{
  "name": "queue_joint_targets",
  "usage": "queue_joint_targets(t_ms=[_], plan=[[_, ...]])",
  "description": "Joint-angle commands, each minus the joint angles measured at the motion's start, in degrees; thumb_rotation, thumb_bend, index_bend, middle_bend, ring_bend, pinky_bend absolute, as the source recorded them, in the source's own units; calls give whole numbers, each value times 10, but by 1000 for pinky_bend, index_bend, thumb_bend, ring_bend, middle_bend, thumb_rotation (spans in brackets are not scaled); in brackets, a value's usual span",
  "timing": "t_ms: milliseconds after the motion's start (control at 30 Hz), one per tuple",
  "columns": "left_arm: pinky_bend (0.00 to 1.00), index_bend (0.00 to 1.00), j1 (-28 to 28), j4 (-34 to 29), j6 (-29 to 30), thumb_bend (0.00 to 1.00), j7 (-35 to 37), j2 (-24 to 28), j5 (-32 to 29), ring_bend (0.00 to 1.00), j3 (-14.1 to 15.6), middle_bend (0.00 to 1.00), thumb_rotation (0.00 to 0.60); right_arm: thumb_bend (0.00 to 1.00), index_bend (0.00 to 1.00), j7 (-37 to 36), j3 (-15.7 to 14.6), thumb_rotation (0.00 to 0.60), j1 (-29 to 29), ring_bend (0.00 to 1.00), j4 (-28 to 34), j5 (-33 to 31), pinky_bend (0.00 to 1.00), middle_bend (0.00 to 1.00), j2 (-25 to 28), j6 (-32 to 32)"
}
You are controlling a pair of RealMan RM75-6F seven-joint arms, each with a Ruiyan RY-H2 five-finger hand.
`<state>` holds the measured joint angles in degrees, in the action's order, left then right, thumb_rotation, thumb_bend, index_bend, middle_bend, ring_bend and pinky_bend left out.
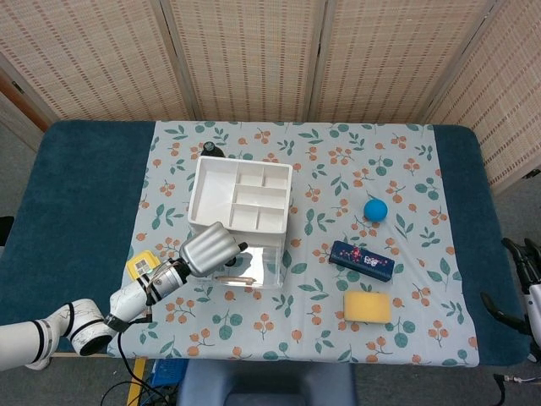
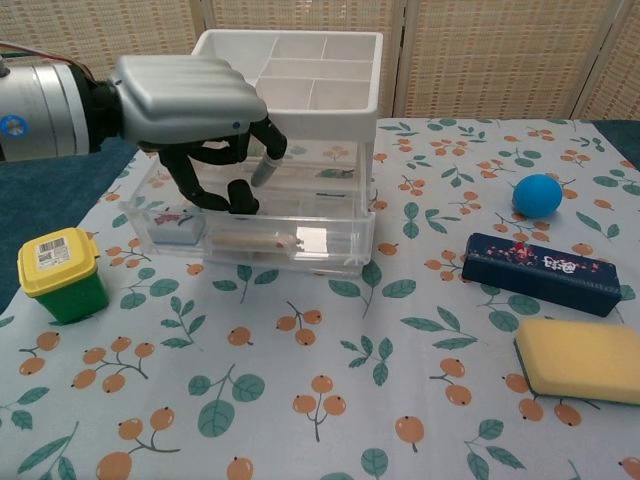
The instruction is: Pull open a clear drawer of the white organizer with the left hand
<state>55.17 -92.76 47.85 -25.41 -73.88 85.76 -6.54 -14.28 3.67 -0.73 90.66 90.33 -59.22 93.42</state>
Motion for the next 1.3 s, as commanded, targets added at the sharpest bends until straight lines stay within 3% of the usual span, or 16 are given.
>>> queue_joint_targets(t_ms=[33, 867, 1300], plan=[[1000, 497, 1, 0, -1, 210, 0, 0, -2, 1000, 1, 924, 600, 289, 0, 0, 0, 600, 0, 14, 0, 0, 73, 132, 0, 0], [1000, 609, -3, -6, 16, 210, 20, 2, -3, 1000, 3, 934, 600, 289, 0, -2, 0, 600, -2, 14, -1, 1, 73, 132, 0, 3], [1000, 612, -71, -64, 104, 210, 66, 77, 1, 1000, 10, 934, 600, 289, 0, -4, 0, 600, -1, 14, -2, 3, 73, 132, 0, 4]])
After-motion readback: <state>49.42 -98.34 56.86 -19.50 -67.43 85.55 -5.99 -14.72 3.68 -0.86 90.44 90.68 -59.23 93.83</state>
